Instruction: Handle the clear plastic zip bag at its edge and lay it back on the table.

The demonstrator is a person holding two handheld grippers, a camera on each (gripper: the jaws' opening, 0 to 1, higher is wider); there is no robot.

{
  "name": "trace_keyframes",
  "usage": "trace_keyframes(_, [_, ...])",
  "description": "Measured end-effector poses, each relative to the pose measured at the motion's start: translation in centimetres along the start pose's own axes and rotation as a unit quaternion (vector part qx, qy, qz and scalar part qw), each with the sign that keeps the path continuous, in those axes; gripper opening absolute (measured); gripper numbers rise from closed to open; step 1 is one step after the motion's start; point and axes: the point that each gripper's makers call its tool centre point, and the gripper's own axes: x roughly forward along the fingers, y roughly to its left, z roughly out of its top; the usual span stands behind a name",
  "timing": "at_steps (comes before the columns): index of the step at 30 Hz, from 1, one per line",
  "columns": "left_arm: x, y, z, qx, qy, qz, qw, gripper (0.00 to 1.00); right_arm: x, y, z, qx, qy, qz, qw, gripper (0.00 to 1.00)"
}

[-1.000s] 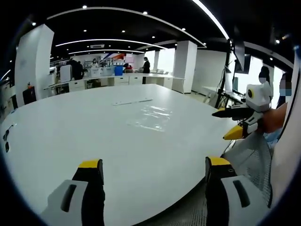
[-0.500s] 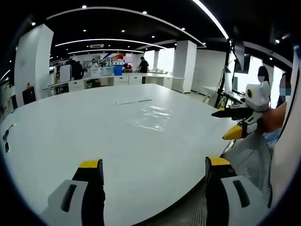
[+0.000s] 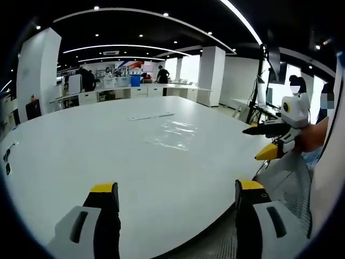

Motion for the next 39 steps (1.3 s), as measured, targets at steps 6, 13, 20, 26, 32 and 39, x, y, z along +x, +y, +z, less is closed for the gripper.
trace_keyframes(6, [0.02,-0.10,-0.01,0.001,0.000,0.000,1.0000,0.88,-0.03,0.08,0.10,0.000,0.000,-0.001,1.0000,0.78])
trace_keyframes(13, [0.01,-0.21,0.14,0.002,-0.001,0.000,1.0000,0.87,-0.04,0.09,0.16,0.000,0.001,-0.001,1.0000,0.77])
trace_keyframes(20, [0.05,-0.14,0.13,0.001,-0.001,0.000,1.0000,0.87,0.02,-0.19,-0.07,-0.001,0.002,-0.002,1.0000,0.77])
trace_keyframes(26, [-0.08,-0.46,0.36,0.000,-0.001,0.000,1.0000,0.87,0.04,-0.12,-0.09,-0.002,0.004,-0.001,1.0000,0.76])
trace_keyframes(32, [-0.14,-0.56,0.51,0.001,-0.002,0.000,1.0000,0.86,0.08,0.15,-0.01,-0.004,0.010,0.004,0.9999,0.76])
trace_keyframes(39, [-0.16,-0.41,0.59,-0.002,-0.005,0.000,1.0000,0.86,0.39,0.07,-0.10,-0.016,0.024,0.010,0.9995,0.75])
